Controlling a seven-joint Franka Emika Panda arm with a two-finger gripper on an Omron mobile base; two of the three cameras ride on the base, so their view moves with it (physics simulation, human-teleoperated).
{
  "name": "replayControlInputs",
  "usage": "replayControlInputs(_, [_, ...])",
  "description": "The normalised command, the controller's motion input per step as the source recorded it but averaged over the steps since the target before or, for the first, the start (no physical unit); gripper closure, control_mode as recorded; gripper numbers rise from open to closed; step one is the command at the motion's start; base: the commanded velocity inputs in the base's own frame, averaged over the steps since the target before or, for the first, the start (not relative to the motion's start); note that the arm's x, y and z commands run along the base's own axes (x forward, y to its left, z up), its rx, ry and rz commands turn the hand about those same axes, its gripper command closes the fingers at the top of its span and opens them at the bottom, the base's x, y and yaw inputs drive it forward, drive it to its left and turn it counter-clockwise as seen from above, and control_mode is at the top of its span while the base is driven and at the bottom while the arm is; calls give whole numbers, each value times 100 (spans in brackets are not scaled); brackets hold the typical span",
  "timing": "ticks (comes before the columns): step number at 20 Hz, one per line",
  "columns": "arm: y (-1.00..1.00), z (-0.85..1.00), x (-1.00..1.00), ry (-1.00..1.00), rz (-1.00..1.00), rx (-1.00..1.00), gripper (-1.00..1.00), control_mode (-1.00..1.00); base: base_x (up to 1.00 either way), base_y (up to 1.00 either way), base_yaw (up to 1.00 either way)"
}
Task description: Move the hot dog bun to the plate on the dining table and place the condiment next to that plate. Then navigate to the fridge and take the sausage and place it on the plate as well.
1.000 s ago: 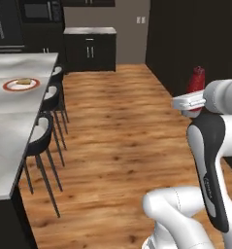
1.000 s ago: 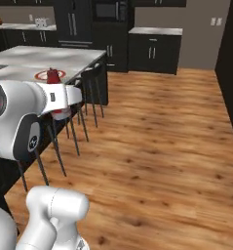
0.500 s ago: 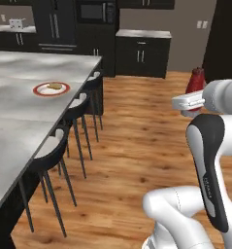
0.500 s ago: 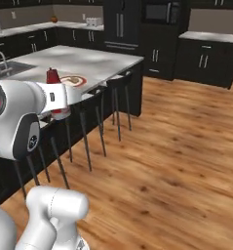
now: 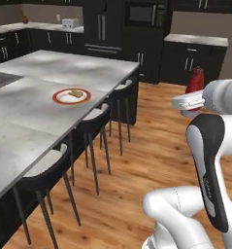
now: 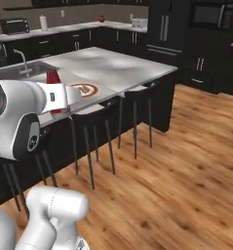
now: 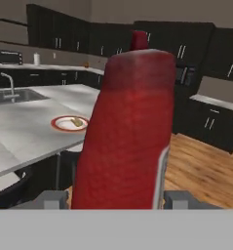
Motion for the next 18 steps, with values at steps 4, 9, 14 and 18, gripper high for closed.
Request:
replayControlInputs(4, [0, 0, 0, 0, 0, 0, 100, 100, 76, -67, 47])
replayControlInputs(9, [0, 0, 0, 0, 0, 0, 100, 100, 76, -60, 50])
replayControlInputs(14, [0, 0, 0, 0, 0, 0, 100, 100, 74, -55, 51])
replayControlInputs(18, [0, 0, 0, 0, 0, 0, 100, 100, 71, -47, 54])
